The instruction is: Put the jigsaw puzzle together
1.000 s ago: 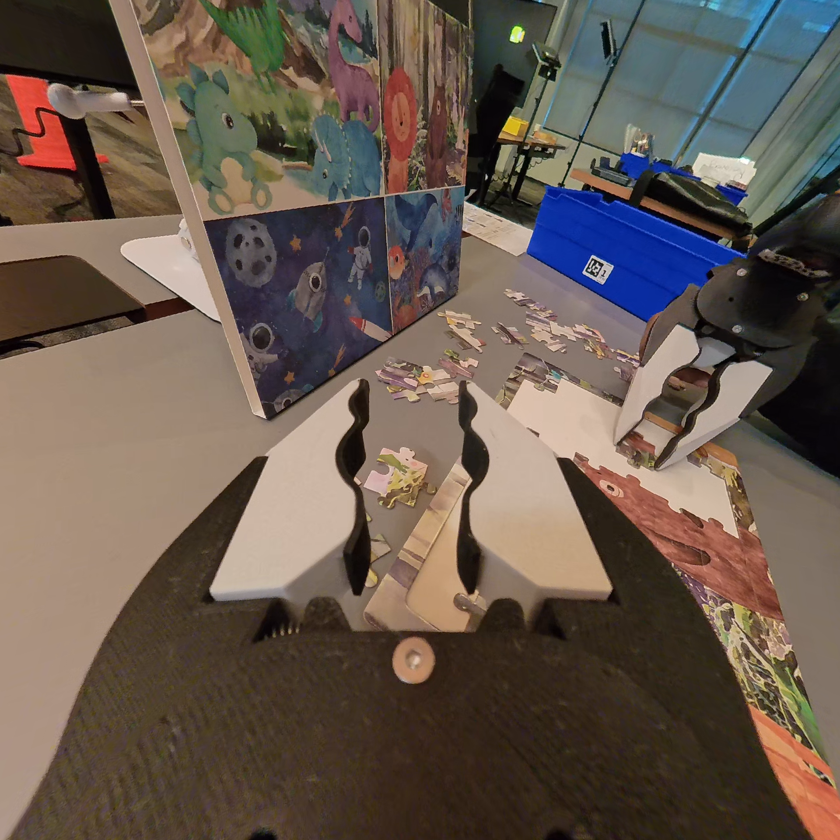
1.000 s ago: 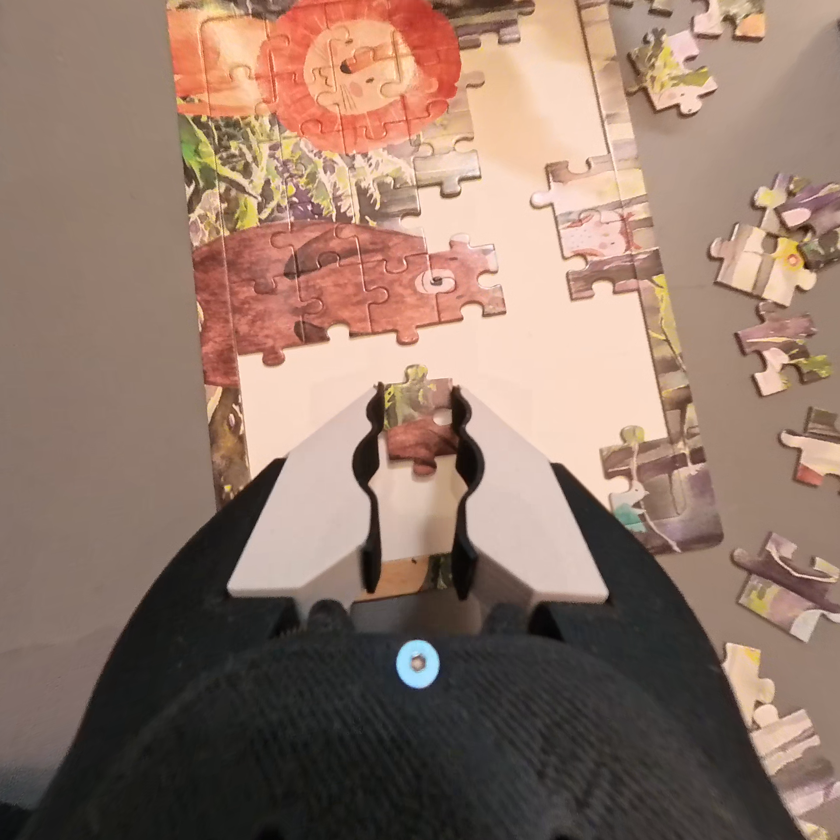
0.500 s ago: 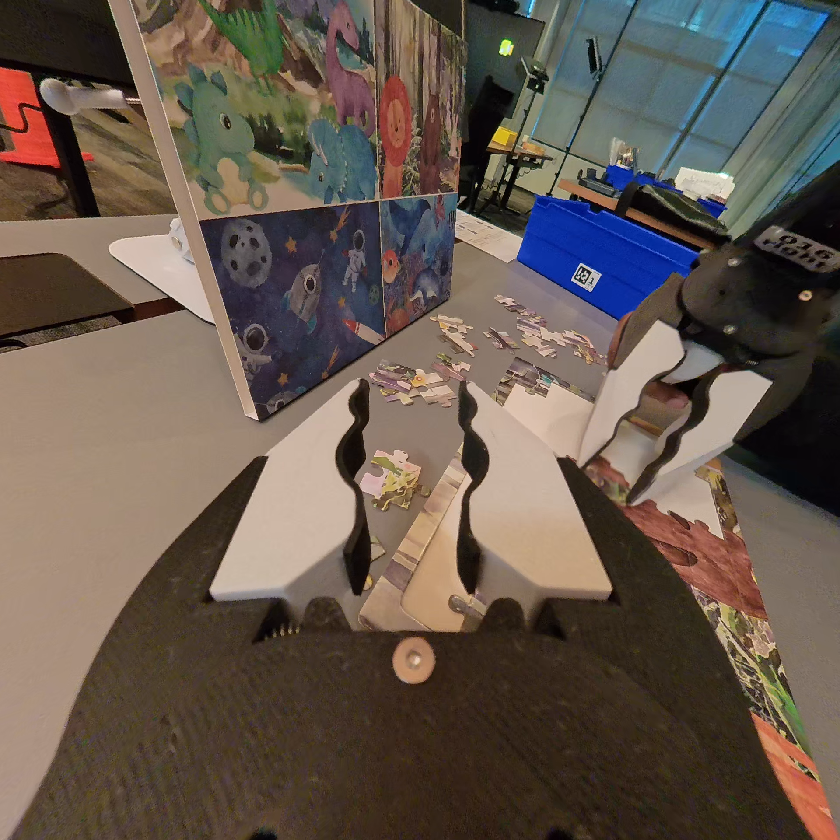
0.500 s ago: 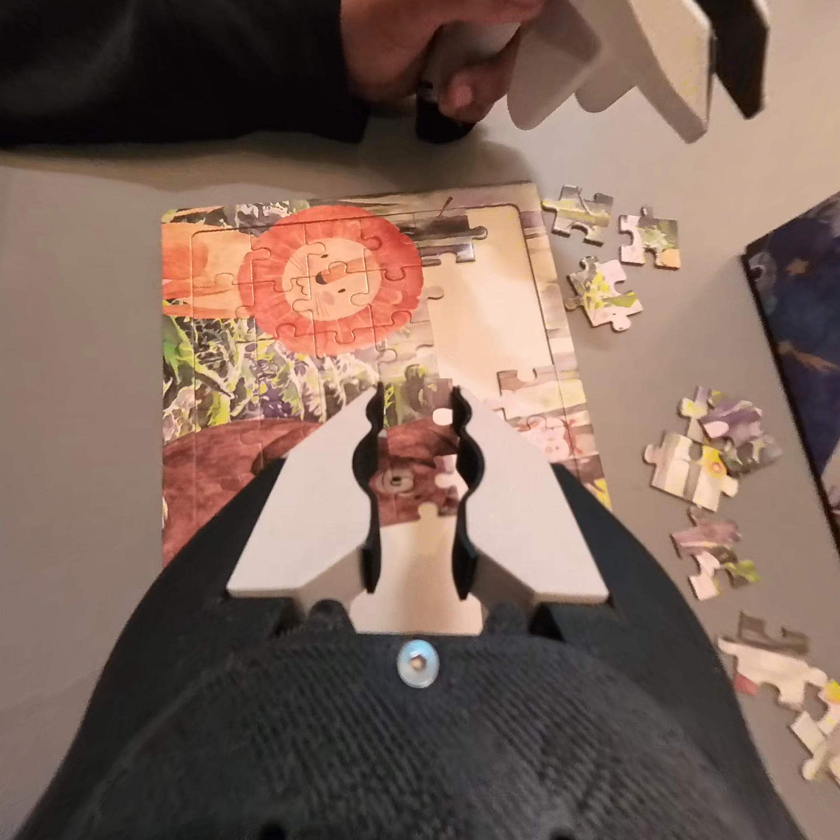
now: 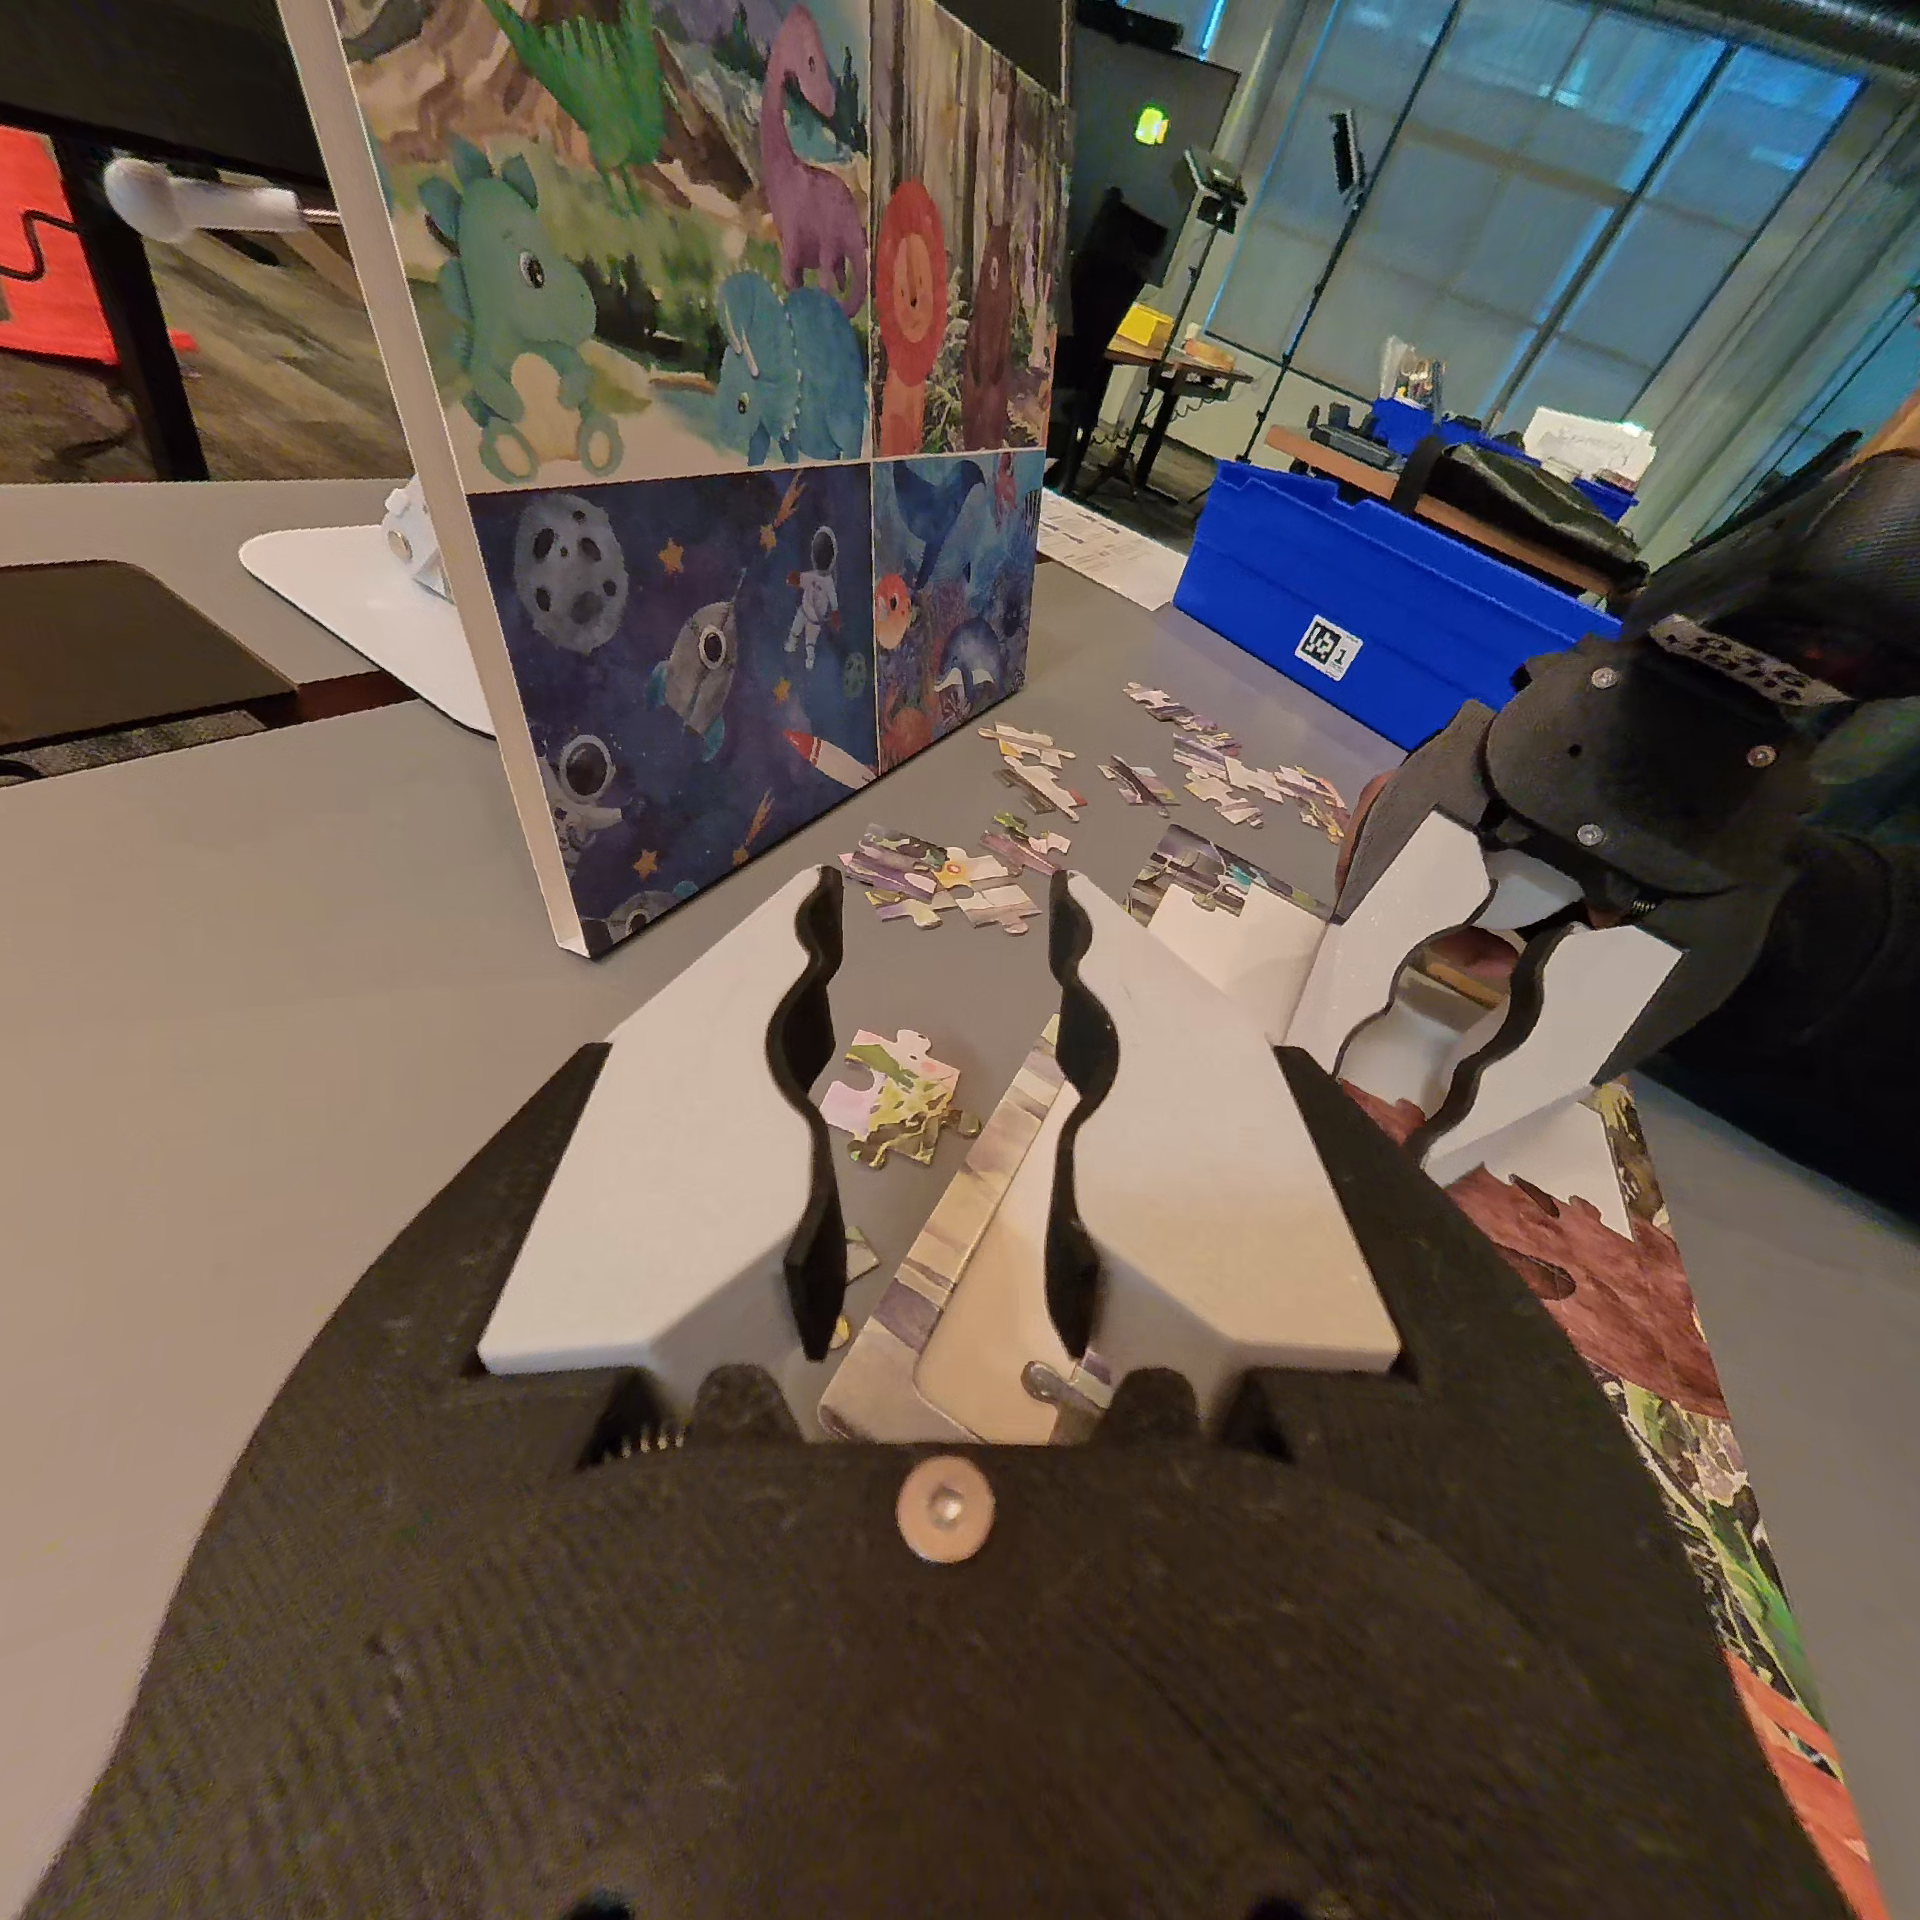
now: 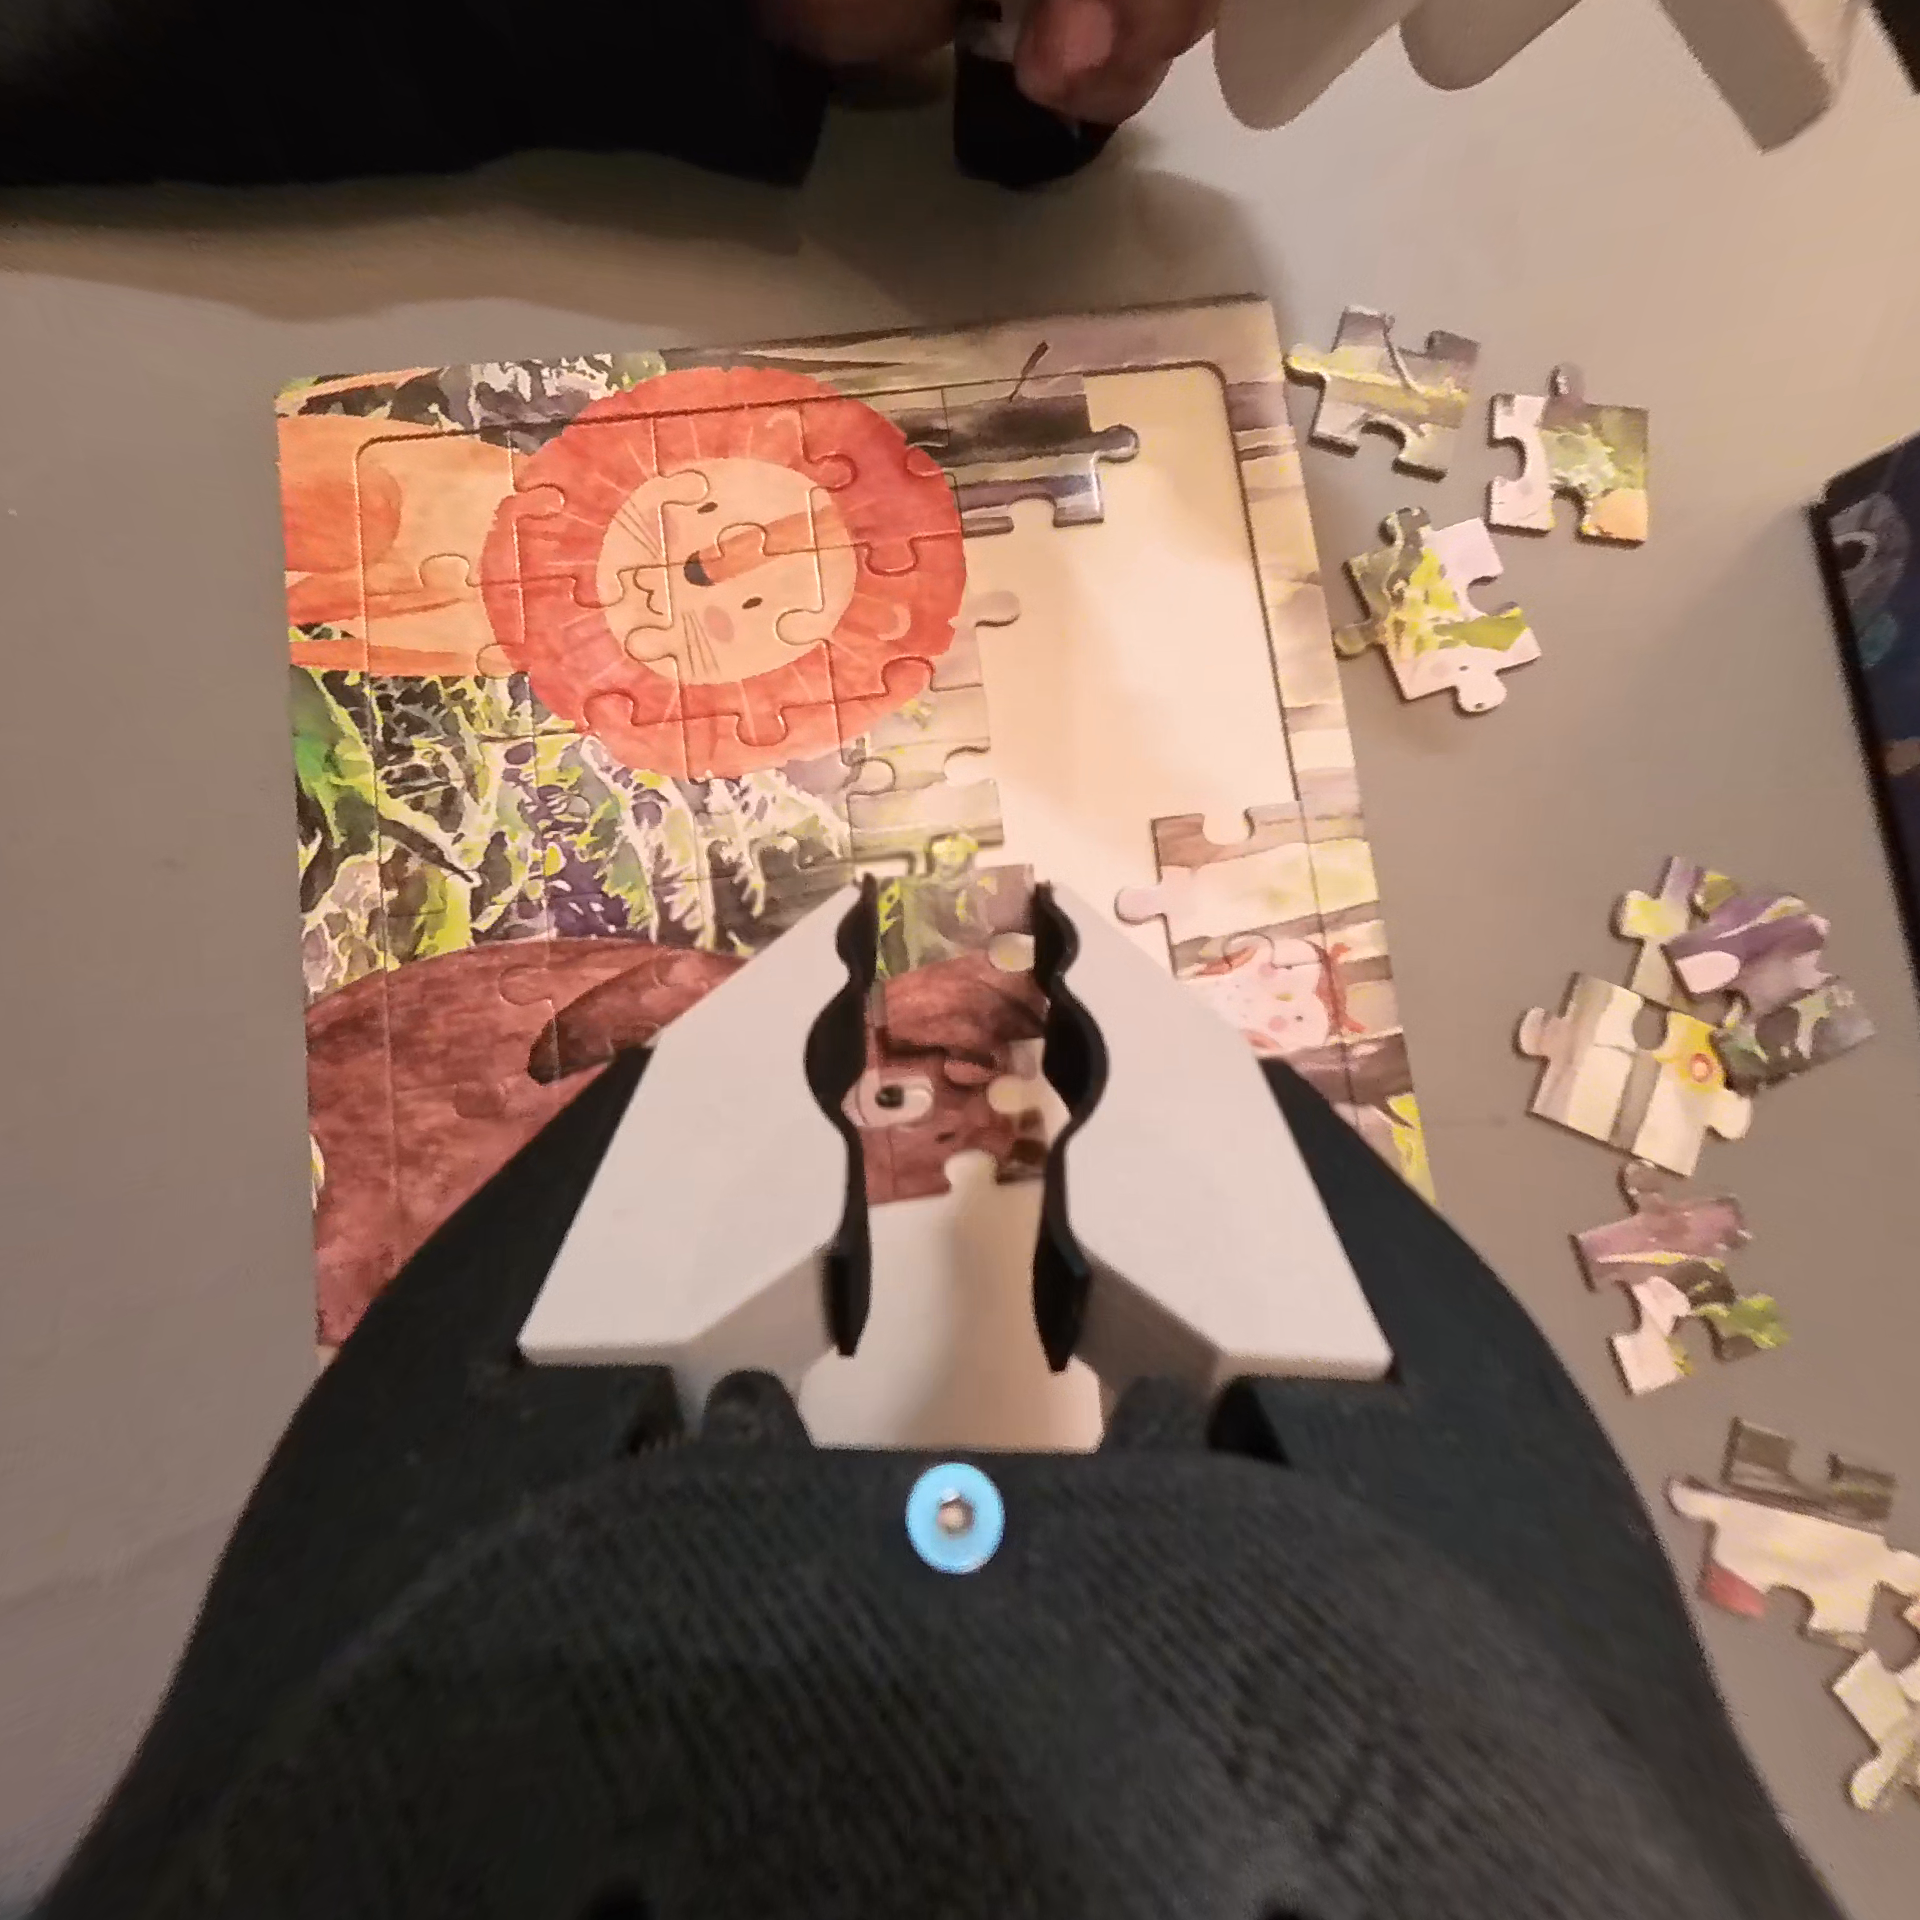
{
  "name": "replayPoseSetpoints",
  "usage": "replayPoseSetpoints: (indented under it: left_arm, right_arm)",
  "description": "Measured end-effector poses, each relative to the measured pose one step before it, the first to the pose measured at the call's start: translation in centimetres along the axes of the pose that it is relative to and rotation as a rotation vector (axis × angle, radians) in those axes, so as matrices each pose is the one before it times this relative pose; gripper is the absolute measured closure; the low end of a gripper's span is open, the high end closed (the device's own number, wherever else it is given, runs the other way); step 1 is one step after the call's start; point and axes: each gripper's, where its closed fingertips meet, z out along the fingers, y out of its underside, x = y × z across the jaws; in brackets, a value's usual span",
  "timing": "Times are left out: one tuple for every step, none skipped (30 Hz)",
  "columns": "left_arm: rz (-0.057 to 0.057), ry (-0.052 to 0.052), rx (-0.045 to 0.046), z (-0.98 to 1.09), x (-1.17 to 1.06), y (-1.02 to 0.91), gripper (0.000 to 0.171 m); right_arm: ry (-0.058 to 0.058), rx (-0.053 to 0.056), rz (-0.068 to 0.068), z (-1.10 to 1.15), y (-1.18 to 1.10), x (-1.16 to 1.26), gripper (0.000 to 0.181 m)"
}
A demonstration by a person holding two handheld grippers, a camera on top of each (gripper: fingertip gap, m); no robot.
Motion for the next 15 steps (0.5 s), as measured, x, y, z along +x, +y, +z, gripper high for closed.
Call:
replayPoseSetpoints:
  left_arm:
    - [-0.0017, 0.0003, 0.00117, -0.016, -0.019, -0.013, 0.133]
    - [-0.0014, 0.0002, 0.00113, -0.008, -0.016, -0.012, 0.133]
    - [-0.0013, 0.0004, 0.00060, -0.004, -0.008, -0.004, 0.133]
    - [-0.0009, 0.0002, 0.00021, 0.000, -0.005, -0.007, 0.133]
    - [-0.0003, 0.0000, -0.00038, 0.003, -0.005, 0.002, 0.133]
    - [0.0003, 0.0000, -0.00050, 0.004, 0.004, 0.008, 0.133]
    - [0.0006, -0.0003, -0.00047, 0.005, -0.002, 0.007, 0.133]
    - [0.0003, 0.0000, -0.00077, 0.009, 0.013, 0.003, 0.133]
    - [0.0001, -0.0001, -0.00048, 0.003, -0.010, 0.003, 0.133]
    - [-0.0004, 0.0000, -0.00009, -0.001, 0.002, 0.001, 0.133]
    - [-0.0007, 0.0002, 0.00020, 0.001, -0.009, 0.003, 0.133]
    - [-0.0007, -0.0001, 0.00053, 0.002, -0.009, -0.011, 0.133]
    - [-0.0007, 0.0001, 0.00043, -0.011, -0.010, 0.002, 0.133]
    - [-0.0005, 0.0000, 0.00048, -0.004, -0.003, -0.007, 0.133]
    - [-0.0003, -0.0003, 0.00022, -0.006, -0.008, -0.004, 0.133]
  right_arm:
    - [0.0119, 0.0047, 0.0051, -0.368, 0.073, 0.225, 0.154]
    - [0.0118, 0.0094, 0.0092, -0.473, 0.078, 0.250, 0.154]
    - [0.0114, 0.0124, 0.0140, -0.557, 0.092, 0.280, 0.154]
    - [0.0128, 0.0121, 0.0174, -0.606, 0.155, 0.322, 0.154]
    - [0.0143, 0.0103, 0.0179, -0.615, 0.237, 0.340, 0.154]
    - [0.0144, 0.0079, 0.0173, -0.595, 0.305, 0.310, 0.154]
    - [0.0150, 0.0056, 0.0168, -0.568, 0.353, 0.287, 0.154]
    - [0.0148, 0.0044, 0.0169, -0.499, 0.369, 0.246, 0.154]
    - [0.0118, 0.0031, 0.0157, -0.440, 0.381, 0.153, 0.154]
    - [0.0101, 0.0025, 0.0131, -0.365, 0.345, 0.084, 0.154]
    - [0.0087, 0.0032, 0.0108, -0.295, 0.308, 0.013, 0.154]
    - [0.0051, 0.0030, 0.0093, -0.217, 0.255, -0.069, 0.154]
    - [0.0023, 0.0002, 0.0070, -0.142, 0.239, -0.129, 0.154]
    - [0.0045, -0.0040, 0.0044, -0.088, 0.270, -0.089, 0.154]
    - [0.0076, -0.0050, 0.0030, -0.080, 0.242, -0.029, 0.154]
